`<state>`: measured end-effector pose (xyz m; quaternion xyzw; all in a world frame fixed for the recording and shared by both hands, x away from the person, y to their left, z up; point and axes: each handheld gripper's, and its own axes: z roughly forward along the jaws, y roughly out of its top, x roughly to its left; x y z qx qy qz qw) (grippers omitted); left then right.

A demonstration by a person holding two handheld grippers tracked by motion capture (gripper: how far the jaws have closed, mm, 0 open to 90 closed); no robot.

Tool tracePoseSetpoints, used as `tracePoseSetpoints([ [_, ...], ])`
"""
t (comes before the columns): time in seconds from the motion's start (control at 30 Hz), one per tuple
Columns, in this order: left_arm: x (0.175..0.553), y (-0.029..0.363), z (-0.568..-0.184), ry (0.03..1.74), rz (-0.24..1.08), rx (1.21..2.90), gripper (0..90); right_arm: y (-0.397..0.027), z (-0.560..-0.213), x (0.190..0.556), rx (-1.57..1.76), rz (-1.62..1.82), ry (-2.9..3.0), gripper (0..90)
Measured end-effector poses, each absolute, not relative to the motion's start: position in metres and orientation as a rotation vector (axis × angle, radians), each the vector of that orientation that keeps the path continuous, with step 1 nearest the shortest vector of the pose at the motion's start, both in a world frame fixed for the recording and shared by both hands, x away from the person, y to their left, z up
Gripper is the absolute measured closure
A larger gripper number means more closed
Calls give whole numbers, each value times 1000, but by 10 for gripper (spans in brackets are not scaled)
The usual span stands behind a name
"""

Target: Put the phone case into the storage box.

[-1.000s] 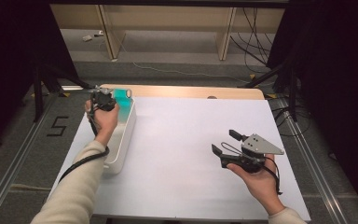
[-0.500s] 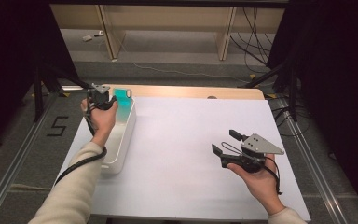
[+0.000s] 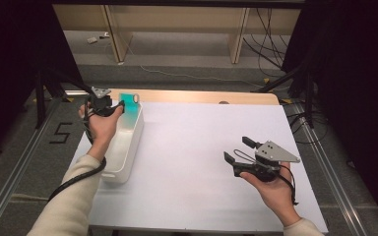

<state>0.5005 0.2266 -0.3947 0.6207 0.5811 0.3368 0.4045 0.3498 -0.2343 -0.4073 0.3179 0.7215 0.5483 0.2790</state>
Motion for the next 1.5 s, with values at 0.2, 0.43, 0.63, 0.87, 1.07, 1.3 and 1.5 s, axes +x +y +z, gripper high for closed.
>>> tracePoseSetpoints([
  [0.2, 490, 229, -387, 1416, 790, 1568, 367, -235, -407, 348, 881, 1466, 1962, 196],
  [0.43, 475, 230, -380, 1349, 758, 1591, 197, -236, -406, 348, 893, 1450, 1962, 196],
  [0.63, 460, 232, -378, 1294, 715, 1594, 150, -236, -406, 348, 891, 1451, 1959, 195],
  [0.87, 441, 231, -378, 1185, 683, 1606, 74, -237, -406, 350, 862, 1450, 1938, 193],
  [1.07, 423, 231, -381, 1137, 665, 1609, 28, -240, -404, 350, 867, 1447, 1938, 192],
  [1.3, 400, 229, -386, 1074, 628, 1629, 0, -242, -405, 348, 891, 1448, 1940, 191],
  [1.5, 381, 230, -391, 1030, 599, 1621, 0, -247, -405, 346, 889, 1453, 1953, 189],
])
